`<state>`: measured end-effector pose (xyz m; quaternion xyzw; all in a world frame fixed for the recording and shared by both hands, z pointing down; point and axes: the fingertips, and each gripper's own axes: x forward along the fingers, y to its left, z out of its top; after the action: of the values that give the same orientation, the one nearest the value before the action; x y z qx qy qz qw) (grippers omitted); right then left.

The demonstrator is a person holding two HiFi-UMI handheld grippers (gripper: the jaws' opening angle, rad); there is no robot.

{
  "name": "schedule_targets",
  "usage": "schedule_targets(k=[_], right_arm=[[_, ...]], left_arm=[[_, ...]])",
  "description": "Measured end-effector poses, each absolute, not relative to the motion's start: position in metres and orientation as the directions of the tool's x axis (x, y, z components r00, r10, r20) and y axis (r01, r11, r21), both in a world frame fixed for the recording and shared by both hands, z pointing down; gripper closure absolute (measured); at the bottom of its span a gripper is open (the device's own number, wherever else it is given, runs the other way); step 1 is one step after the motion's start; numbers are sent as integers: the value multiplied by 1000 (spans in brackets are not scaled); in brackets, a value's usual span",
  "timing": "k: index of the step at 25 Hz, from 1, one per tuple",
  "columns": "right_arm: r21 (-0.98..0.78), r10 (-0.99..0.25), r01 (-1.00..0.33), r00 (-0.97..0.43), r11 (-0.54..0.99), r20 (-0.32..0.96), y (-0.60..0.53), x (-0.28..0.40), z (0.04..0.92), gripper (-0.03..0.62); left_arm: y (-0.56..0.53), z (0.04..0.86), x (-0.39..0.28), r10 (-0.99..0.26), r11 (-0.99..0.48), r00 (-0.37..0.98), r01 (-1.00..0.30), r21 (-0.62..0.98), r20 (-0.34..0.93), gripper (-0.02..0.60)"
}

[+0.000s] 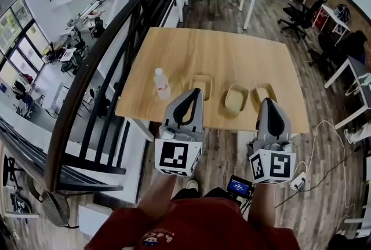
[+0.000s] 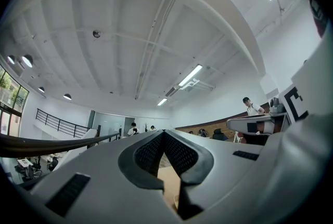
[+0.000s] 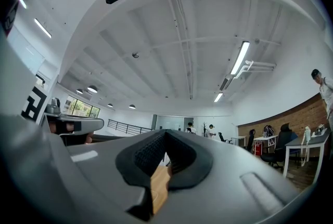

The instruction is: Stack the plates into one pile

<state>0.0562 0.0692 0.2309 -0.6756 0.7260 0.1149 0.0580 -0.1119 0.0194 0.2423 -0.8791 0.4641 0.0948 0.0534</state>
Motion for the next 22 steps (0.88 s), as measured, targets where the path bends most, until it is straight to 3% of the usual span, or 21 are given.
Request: schedule_targets(k=[13,22], right_arm=[[70,-975,-996,-71,57,-212,20,52,249,586],[34,-971,-998,-54,47,-232,-40,98,248,585]], left_arm=[[-29,254,-111,-801,-579,571,-816,-11,-181,577],[-90,252,-69,-800,-577,573,-816,-32,-178,577]])
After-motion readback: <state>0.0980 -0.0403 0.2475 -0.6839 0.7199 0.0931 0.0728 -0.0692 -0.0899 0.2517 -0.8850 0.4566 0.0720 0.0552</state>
